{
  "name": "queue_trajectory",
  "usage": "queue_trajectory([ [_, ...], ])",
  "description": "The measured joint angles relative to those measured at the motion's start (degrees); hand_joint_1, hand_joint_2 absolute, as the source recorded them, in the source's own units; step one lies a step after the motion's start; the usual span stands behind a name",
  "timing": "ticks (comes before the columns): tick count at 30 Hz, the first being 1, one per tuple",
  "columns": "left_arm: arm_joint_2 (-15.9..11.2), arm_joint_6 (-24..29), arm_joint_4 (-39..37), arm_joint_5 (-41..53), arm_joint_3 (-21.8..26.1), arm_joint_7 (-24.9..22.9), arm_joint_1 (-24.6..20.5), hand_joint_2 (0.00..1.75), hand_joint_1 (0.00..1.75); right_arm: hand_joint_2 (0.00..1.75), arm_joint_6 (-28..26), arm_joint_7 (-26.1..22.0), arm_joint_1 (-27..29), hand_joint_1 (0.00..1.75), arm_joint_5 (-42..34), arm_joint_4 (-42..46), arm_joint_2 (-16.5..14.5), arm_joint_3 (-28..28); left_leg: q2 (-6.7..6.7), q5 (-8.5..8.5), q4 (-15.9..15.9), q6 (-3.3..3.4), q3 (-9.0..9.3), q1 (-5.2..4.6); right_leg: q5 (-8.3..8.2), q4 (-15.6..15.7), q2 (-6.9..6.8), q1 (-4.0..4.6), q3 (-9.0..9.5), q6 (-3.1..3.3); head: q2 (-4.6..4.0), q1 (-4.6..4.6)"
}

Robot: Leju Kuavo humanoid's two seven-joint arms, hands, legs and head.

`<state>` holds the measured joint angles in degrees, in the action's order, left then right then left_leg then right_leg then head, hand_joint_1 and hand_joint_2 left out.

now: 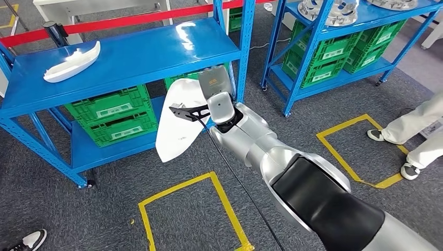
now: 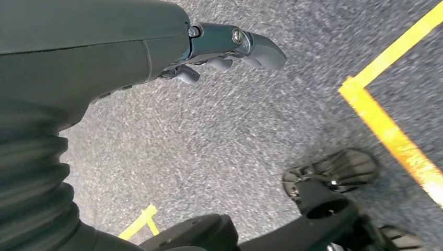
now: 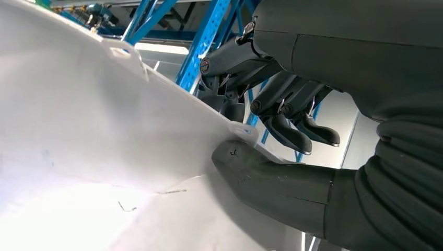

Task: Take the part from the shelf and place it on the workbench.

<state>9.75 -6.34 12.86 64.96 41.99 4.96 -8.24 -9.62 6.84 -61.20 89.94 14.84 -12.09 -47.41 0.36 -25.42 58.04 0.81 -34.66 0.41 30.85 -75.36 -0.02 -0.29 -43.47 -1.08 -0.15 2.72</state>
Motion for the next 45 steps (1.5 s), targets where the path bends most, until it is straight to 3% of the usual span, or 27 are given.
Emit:
queue_trajectory([
  [2,-0.01,0.00,0.01,0.00,-0.07,0.00,-0.03,1.75,0.00,1.75,-0.03,0.04,0.00,1.75,0.01,0.00,0.00,0.00,0.01,1.07,0.57,-0.31,-1.79,0.03,-2.40,4.77,0.00,-0.23,4.92,0.12,0.00,0.01],
  [4,-0.01,0.00,0.02,0.00,-0.15,0.00,-0.02,1.75,0.00,1.75,-0.10,0.11,-0.14,1.75,0.00,0.02,-0.10,0.00,-0.05,1.96,1.04,-0.91,-3.06,-0.05,-1.79,12.50,0.07,-0.09,10.62,0.60,0.00,0.02],
  [6,-0.01,0.00,0.02,0.00,-0.20,0.00,-0.05,1.75,0.00,1.75,-0.16,0.13,-0.23,1.75,0.01,0.02,-0.18,0.01,-0.06,2.96,0.96,-1.69,-3.52,-0.06,-0.74,16.17,0.19,0.23,12.56,1.24,0.00,0.16],
  [8,-0.04,0.00,0.01,0.00,-0.21,0.00,0.00,1.75,0.00,1.75,-0.16,0.10,-0.18,1.75,0.00,0.01,-0.17,0.02,-0.10,3.55,0.69,-2.49,-3.77,0.09,-1.77,16.62,0.11,0.19,11.94,2.03,0.00,0.29],
  [9,-0.07,0.00,0.00,0.00,-0.22,-0.02,0.07,1.75,0.00,1.75,-0.16,0.08,-0.15,1.75,0.00,0.01,-0.17,0.02,-0.14,2.63,1.20,-2.82,-4.17,0.14,-2.46,16.77,0.02,0.09,11.50,2.49,0.00,0.25],
  [11,-0.14,0.00,-0.01,0.00,-0.22,-0.03,0.15,1.75,0.00,1.75,-0.15,0.05,-0.12,1.75,0.00,0.01,-0.21,0.02,-0.21,-2.30,5.57,-3.33,-5.64,0.23,-3.94,17.03,-0.13,-0.08,10.16,3.17,0.00,0.08],
  [13,-0.16,0.00,-0.01,0.00,-0.22,-0.02,0.12,1.75,0.00,1.75,-0.15,0.03,-0.08,1.75,0.01,0.01,-0.20,0.02,-0.23,-7.42,12.70,-3.69,-7.17,0.25,-5.30,17.03,-0.11,0.00,8.43,3.43,0.00,-0.05],
  [14,-0.16,0.00,-0.01,0.00,-0.22,-0.02,0.10,1.75,0.00,1.75,-0.15,0.02,-0.03,1.75,0.01,0.01,-0.20,0.02,-0.24,-8.15,15.51,-3.78,-7.28,0.25,-6.04,16.99,-0.11,0.07,7.45,3.44,0.00,-0.04],
  [15,-0.16,0.00,-0.01,-0.03,-0.22,-0.02,0.10,1.75,0.00,1.75,-0.15,0.00,0.02,1.75,0.01,0.01,-0.20,0.02,-0.24,-7.48,16.75,-3.77,-6.64,0.24,-6.79,16.94,-0.11,0.13,6.45,3.40,0.00,-0.04],
  [17,-0.20,0.00,0.01,-0.13,-0.22,-0.02,0.08,1.75,0.00,1.75,-0.16,-0.02,0.07,1.75,0.00,0.01,-0.20,0.01,-0.24,-4.35,13.88,-3.43,-2.60,0.19,-8.29,16.75,-0.10,0.24,4.47,3.21,0.00,-0.04],
  [18,-0.25,-0.01,0.03,-0.19,-0.22,-0.02,0.03,1.75,0.00,1.75,-0.19,-0.03,0.06,1.75,0.00,0.01,-0.21,0.01,-0.23,-4.02,10.00,-3.10,0.58,0.07,-8.92,16.63,-0.09,0.32,3.73,3.02,0.00,-0.04],
  [20,-0.35,-0.02,0.11,-0.28,-0.22,0.00,-0.11,1.75,0.00,1.75,-0.27,-0.02,0.00,1.75,-0.01,0.02,-0.22,0.03,-0.23,-5.60,2.37,-2.40,5.69,-0.30,-10.08,16.56,-0.22,0.39,2.90,2.48,0.00,0.02],
  [21,-0.39,-0.02,0.14,-0.32,-0.22,0.00,-0.17,1.75,0.00,1.75,-0.32,-0.01,-0.03,1.75,-0.01,0.02,-0.23,0.04,-0.24,-6.43,0.24,-2.05,6.76,-0.53,-10.70,16.73,-0.32,0.37,2.78,2.14,0.00,-0.01],
  [23,-0.37,-0.02,0.11,-0.37,-0.22,-0.01,-0.11,1.75,0.00,1.75,-0.39,-0.01,-0.04,1.75,0.01,0.00,-0.20,0.04,-0.15,-5.71,-0.61,-1.31,6.31,-0.53,-11.75,17.22,-0.38,0.26,2.68,1.46,0.00,-0.12],
  [24,-0.37,-0.02,0.10,-0.39,-0.22,-0.04,-0.05,1.75,0.00,1.75,-0.40,-0.01,-0.05,1.75,0.00,-0.01,-0.17,0.04,-0.06,-5.01,-0.73,-0.92,6.04,-0.39,-11.31,17.00,-0.27,0.23,2.43,1.11,0.00,-0.15],
  [25,-0.38,-0.02,0.08,-0.41,-0.22,-0.07,-0.01,1.75,0.00,1.75,-0.40,-0.01,-0.07,1.75,0.00,-0.03,-0.12,0.04,0.03,-4.23,-0.88,-0.57,5.57,-0.20,-9.56,15.76,-0.14,0.17,1.93,0.72,0.00,-0.07],
  [28,-0.38,-0.02,0.03,-0.48,-0.22,-0.08,0.01,1.75,0.00,1.75,-0.41,-0.05,-0.11,1.75,0.00,-0.04,-0.07,0.04,0.15,-2.18,-0.78,-0.06,3.20,-0.05,-0.80,5.73,0.02,-0.14,-0.54,-0.21,0.00,0.16],
  [29,-0.37,-0.02,0.01,-0.50,-0.22,-0.05,0.03,1.75,0.00,1.75,-0.42,-0.06,-0.05,1.75,-0.01,-0.05,-0.07,0.04,0.20,-1.60,-0.66,-0.05,2.28,-0.03,0.39,2.25,0.01,-0.23,-1.04,-0.36,0.00,0.16],
  [31,-0.37,-0.02,-0.01,-0.52,-0.22,0.03,0.05,1.75,0.00,1.75,-0.43,-0.06,0.07,1.75,-0.02,-0.08,-0.07,0.04,0.27,-0.56,-0.34,-0.23,0.48,0.08,-1.26,0.19,0.00,-0.40,0.29,-0.51,0.00,0.17],
  [32,-0.37,-0.02,-0.01,-0.52,-0.22,0.05,0.05,1.75,0.00,1.75,-0.45,-0.05,0.10,1.75,-0.02,-0.08,-0.07,0.04,0.28,-0.12,-0.12,-0.42,-0.35,0.16,-2.78,2.10,-0.01,-0.51,2.44,-0.54,0.00,0.17],
  [34,-0.37,-0.02,-0.01,-0.52,-0.22,0.08,0.05,1.75,0.00,1.75,-0.49,-0.01,0.02,1.75,-0.02,-0.07,-0.08,0.05,0.28,0.56,0.44,-1.01,-1.64,0.20,-2.97,9.92,0.02,-0.52,8.41,-0.34,0.00,0.19],
  [36,-0.38,-0.02,-0.01,-0.51,-0.23,0.05,0.02,1.75,0.00,1.75,-0.55,0.01,-0.08,1.75,-0.02,-0.05,-0.13,0.07,0.28,1.19,0.74,-1.79,-2.26,0.11,-1.02,15.69,0.13,-0.29,11.98,0.45,0.00,0.20],
  [37,-0.40,-0.02,0.00,-0.51,-0.23,0.03,0.00,1.75,0.00,1.75,-0.58,0.01,-0.07,1.75,-0.02,-0.04,-0.15,0.07,0.30,1.33,0.75,-1.97,-2.37,0.08,-0.65,16.82,0.19,-0.18,12.44,0.87,0.00,0.21],
  [38,-0.45,-0.02,0.00,-0.50,-0.24,0.02,-0.01,1.75,0.00,1.75,-0.58,0.01,-0.04,1.75,-0.03,-0.04,-0.13,0.07,0.30,1.59,0.65,-1.55,-2.43,0.08,-0.73,17.01,0.21,-0.19,12.34,1.18,0.00,0.19],
  [41,-0.57,-0.02,-0.01,-0.50,-0.24,-0.02,0.02,1.75,0.00,1.75,-0.57,0.01,0.01,1.75,-0.02,-0.06,-0.07,0.07,0.28,2.33,0.30,0.71,-2.52,-0.03,-1.26,17.20,0.22,-0.13,12.11,1.69,0.00,0.16],
  [43,-0.57,-0.02,-0.01,-0.50,-0.24,-0.02,0.01,1.75,0.00,1.75,-0.57,0.00,0.01,1.75,-0.02,-0.06,-0.07,0.07,0.28,2.84,-0.04,0.79,-2.52,-0.04,-1.51,17.19,0.19,-0.02,11.94,2.07,0.00,0.17],
  [45,-0.57,-0.02,-0.01,-0.50,-0.24,-0.02,0.01,1.75,0.00,1.75,-0.57,0.00,0.01,1.75,-0.02,-0.06,-0.07,0.07,0.27,3.29,-0.41,0.34,-2.51,-0.01,-1.71,17.17,0.15,0.04,11.74,2.32,0.00,0.18],
])
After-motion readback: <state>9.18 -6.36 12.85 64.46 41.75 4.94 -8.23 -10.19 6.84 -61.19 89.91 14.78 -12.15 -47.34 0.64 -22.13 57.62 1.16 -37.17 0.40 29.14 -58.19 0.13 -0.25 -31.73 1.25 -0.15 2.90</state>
